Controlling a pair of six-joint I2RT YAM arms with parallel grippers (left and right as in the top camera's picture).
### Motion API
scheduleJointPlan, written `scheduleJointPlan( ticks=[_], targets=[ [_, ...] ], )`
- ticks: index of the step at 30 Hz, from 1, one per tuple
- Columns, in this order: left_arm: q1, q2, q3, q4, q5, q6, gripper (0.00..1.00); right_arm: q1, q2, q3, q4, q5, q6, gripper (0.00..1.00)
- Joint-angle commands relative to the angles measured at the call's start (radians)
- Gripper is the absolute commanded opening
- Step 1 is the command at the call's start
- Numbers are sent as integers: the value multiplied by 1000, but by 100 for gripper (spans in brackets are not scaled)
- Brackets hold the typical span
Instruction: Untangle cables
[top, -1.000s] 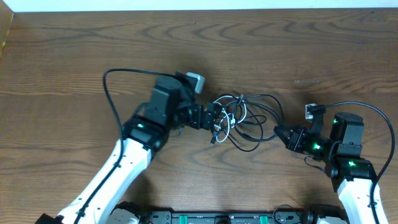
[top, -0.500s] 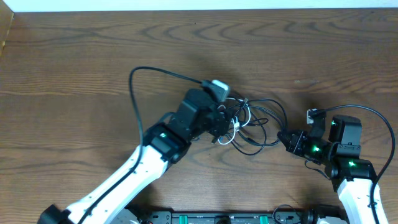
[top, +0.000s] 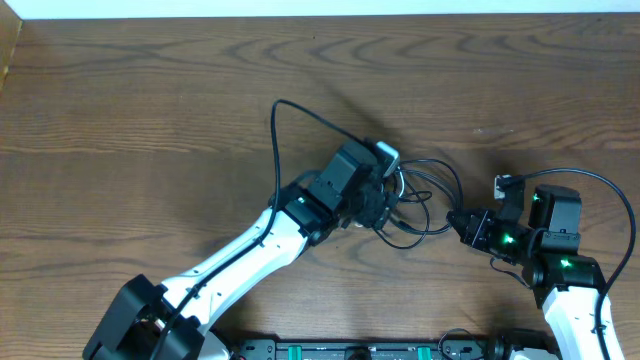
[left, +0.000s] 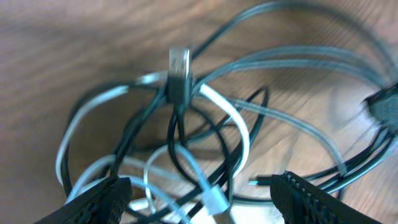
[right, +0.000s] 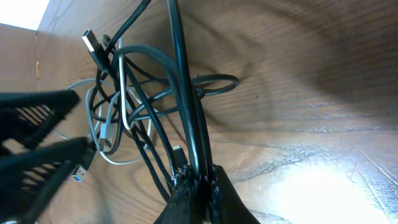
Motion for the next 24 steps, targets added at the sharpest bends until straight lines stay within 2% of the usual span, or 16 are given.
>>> scheduleJointPlan(
  ticks=[1,4,8,13,18,20,24],
  targets=[
    [-6,-8,64,-18,40,6,77,-3,-6,18,-6,1,7,1],
    [-34,-8,98,-43,15,39,76,-3,-6,18,-8,0,8,1],
    [-67,5,100,-50,-144,52,68,-3,-6,18,-11,0,16,1],
    [-71,80,133,-69,-150,54,66,-3,-6,18,-22,0,18,1],
    [-95,182,266,-196,-159,78,63,-3,-6,18,-37,0,18,1],
    [-108,220,316,-240,-194,81,58,-3,-6,18,-37,0,18,1],
    [-121,270,349,-279,-240,80,55,-3,-6,18,-37,1,18,1]
  ],
)
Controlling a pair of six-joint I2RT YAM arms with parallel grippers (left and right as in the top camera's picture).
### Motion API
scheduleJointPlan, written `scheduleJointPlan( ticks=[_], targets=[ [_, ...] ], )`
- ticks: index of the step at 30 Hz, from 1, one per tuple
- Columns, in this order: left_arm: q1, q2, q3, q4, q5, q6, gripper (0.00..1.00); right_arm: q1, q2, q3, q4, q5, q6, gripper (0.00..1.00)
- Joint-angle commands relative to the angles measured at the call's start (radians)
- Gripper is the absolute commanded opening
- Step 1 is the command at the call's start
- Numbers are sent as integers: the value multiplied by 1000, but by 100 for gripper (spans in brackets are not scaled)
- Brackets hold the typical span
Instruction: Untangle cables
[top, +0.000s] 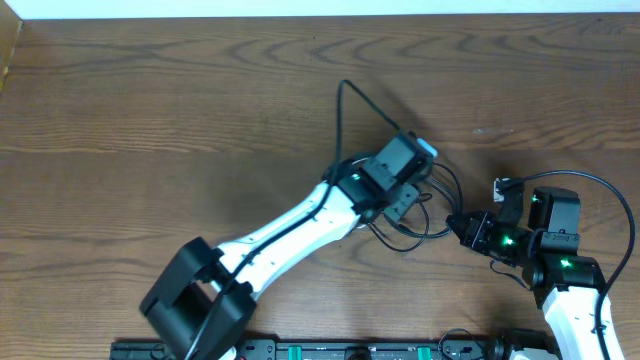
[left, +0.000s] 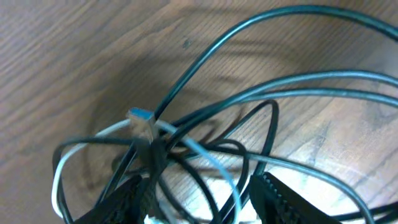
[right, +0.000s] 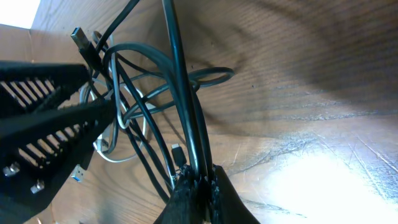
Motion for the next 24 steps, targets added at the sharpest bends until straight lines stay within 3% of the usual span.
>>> scheduleJointPlan(
  ticks=[1,5,11,24],
  targets=[
    [-9,28,28,-21,-55,16,55,-3,-6,18,-3,-3,11,1],
    [-23,30,28,-24,-55,16,55,-3,-6,18,-2,-3,11,1],
    [-39,30,28,-7,-74,34,45,-3,-6,18,-2,-3,11,1],
    [-40,74,28,8,-73,77,45,-3,-6,18,-3,-3,11,1]
  ],
)
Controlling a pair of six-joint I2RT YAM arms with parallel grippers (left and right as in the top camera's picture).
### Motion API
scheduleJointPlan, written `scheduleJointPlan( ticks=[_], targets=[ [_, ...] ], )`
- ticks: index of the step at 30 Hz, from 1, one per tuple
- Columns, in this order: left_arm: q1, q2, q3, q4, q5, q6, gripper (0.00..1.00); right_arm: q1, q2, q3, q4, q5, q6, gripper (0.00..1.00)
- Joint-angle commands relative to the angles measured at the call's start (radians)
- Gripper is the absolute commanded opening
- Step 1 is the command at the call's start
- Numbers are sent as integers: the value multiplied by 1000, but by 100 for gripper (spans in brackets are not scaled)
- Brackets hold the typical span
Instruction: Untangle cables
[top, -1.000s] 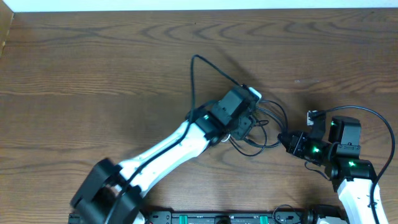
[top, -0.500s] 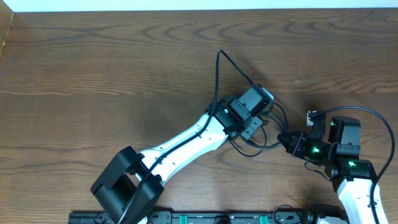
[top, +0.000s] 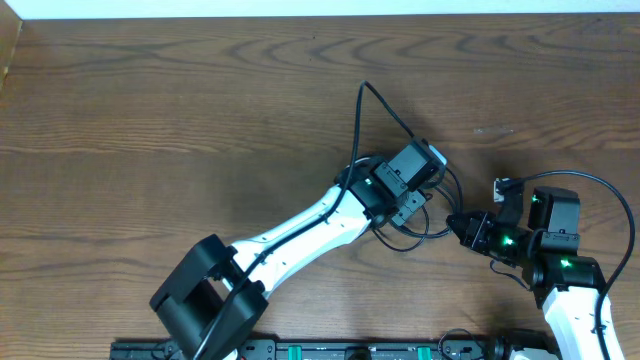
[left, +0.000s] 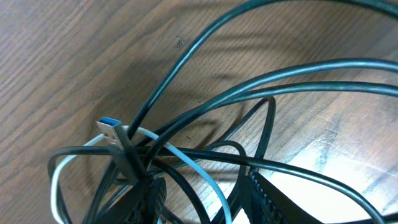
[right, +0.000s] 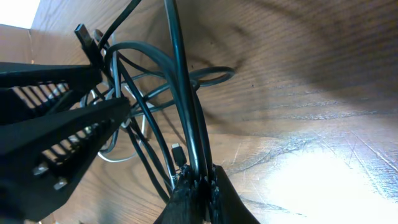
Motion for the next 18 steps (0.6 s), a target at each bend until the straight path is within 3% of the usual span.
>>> scheduleJointPlan(
  ticks=[1,4,7,8,18],
  targets=[
    [-2,47,17,6,-16,18,44,-3,-6,18,-2,-3,11,1],
    [-3,63,17,19,-16,19,38,-3,-6,18,-2,-3,11,1],
    [-3,53,17,17,-17,49,11,-3,-6,18,-2,-3,11,1],
    [-3,44,17,14,-21,61,8,-3,-6,18,-2,-3,11,1],
    [2,-260,17,-55,-266,63,8,-3,-6,18,-2,1,11,1]
  ],
)
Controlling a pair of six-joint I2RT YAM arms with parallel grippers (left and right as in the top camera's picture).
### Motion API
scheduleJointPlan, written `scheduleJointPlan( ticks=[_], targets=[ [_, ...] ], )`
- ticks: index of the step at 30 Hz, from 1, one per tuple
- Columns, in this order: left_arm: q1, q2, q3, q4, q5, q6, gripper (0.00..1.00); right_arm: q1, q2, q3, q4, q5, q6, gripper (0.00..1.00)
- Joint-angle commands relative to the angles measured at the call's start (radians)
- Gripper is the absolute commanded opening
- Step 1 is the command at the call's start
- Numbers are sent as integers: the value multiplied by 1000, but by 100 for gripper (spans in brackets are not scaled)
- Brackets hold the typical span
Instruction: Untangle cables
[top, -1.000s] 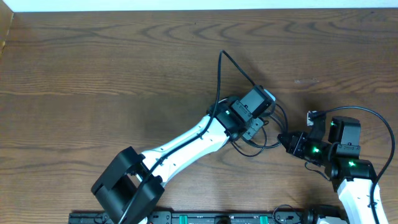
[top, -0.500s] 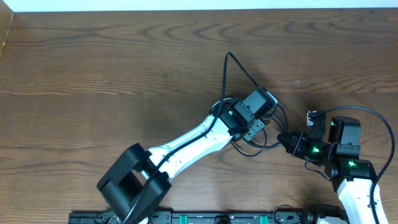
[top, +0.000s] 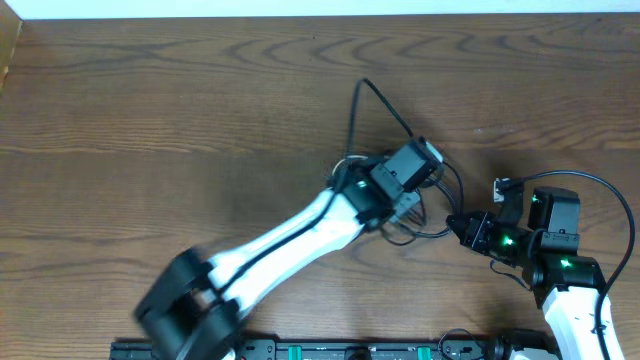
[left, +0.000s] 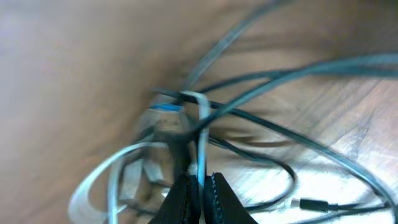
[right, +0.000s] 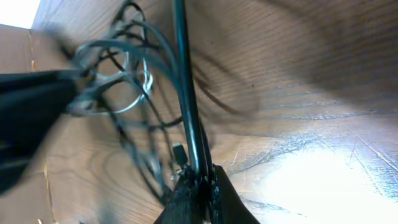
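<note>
A knot of black and white cables lies right of the table's centre. My left gripper sits on the knot. In the left wrist view this gripper is shut on a white cable, and a USB plug with a blue insert lies just beyond it, blurred. My right gripper is at the knot's right side. In the right wrist view it is shut on a thick black cable that runs away into the blurred loops.
The left arm's own black lead arches over the table behind the knot. The table's far edge is a pale strip, and a black rail runs along the near edge. Bare brown wood fills the left half.
My left gripper was open with its fingers on either side of the cables; now it is shut on the white cable. The loops look blurred and shifted. The right gripper holds as before.
My left gripper was open over the knot's left part, a silver plug ahead of it. It then stood further right and lower among the loops, still open. Now it is shut on the white cable. The right gripper stayed shut on the black cable throughout.
</note>
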Motion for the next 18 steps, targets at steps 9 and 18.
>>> scheduleJointPlan(
  ticks=[9,18],
  targets=[
    [200,-444,17,-21,-148,-87,7,-3,-6,18,-18,6,11,1],
    [547,-491,17,-80,-67,-447,7,-3,-6,18,-47,39,11,1]
  ],
)
